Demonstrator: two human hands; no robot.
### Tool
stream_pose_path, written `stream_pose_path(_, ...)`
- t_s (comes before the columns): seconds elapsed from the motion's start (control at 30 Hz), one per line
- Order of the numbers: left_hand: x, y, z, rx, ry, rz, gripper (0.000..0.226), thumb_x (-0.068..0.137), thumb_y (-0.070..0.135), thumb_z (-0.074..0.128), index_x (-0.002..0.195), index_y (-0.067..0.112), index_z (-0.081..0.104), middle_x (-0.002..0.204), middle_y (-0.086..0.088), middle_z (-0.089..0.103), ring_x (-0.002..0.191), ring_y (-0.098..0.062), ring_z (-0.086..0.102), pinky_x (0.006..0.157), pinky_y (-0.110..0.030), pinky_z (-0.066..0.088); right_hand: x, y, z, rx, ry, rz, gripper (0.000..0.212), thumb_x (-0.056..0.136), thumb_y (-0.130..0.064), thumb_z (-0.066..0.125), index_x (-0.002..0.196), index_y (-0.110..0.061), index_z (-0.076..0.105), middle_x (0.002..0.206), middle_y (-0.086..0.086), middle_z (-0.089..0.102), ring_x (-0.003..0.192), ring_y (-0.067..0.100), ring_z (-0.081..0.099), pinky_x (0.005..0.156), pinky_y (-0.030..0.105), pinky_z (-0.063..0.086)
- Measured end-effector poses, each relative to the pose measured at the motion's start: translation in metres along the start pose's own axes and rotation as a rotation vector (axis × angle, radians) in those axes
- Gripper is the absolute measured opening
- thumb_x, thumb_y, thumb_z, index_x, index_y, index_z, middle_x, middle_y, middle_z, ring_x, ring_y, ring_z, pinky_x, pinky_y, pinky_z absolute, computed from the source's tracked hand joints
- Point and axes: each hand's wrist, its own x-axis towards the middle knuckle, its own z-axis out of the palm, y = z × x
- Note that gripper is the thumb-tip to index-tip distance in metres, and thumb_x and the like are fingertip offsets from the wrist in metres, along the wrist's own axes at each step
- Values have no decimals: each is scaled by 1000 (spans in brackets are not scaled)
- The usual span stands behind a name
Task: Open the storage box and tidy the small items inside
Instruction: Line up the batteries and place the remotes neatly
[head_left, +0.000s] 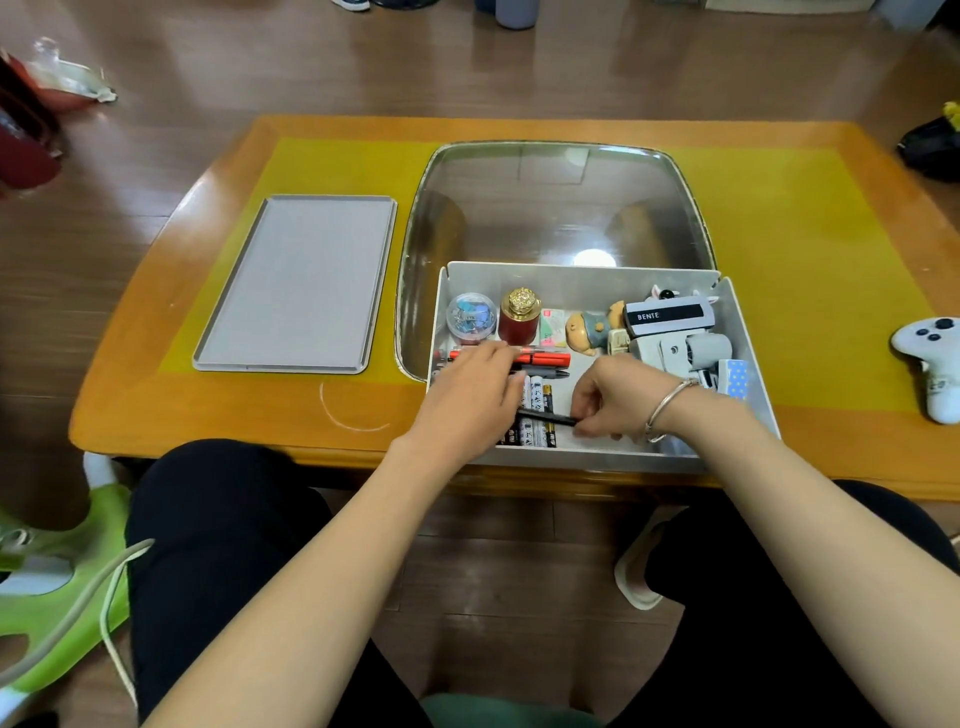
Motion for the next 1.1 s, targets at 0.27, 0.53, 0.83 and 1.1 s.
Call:
stream_pose_path(0.27, -4, -2, -2, -137, 174, 6, 32, 100, 30, 43, 126, 16, 54, 121, 0, 58, 113, -15, 50, 94, -30, 41, -5, 11, -8, 92, 381, -25, 10, 73, -21, 79, 81, -17, 74, 68, -7, 63, 60, 5, 52, 60, 15, 34)
stream_pose_path(0.53, -4, -5, -1, -204, 196, 58, 21, 97, 24, 51, 115, 16, 59, 111, 1, 57, 104, -12, 52, 84, -22, 41, -5, 21, -7, 160, 618, 8, 16, 75, -19, 78, 90, -18, 75, 85, -2, 69, 70, 5, 52, 72, 19, 38)
stream_pose_path(0.83, -8, 2, -15, -647, 324, -88, 24, 83, 14, 72, 99, 28, 59, 94, 16, 61, 86, 3, 58, 75, -10, 47, -7, 17, -2, 158, 548, -22, 14, 78, -19, 76, 91, -16, 76, 80, -3, 70, 64, 11, 54, 67, 20, 41)
stream_pose_path(1.1, -5, 18, -24, -1026, 282, -96, 15, 88, 4, 65, 102, 7, 69, 98, -4, 71, 94, -9, 67, 82, -19, 51, 0, -8, 3, 307, 530, -111, 14, 75, -14, 78, 89, -13, 74, 74, -2, 68, 59, -1, 54, 63, 0, 37)
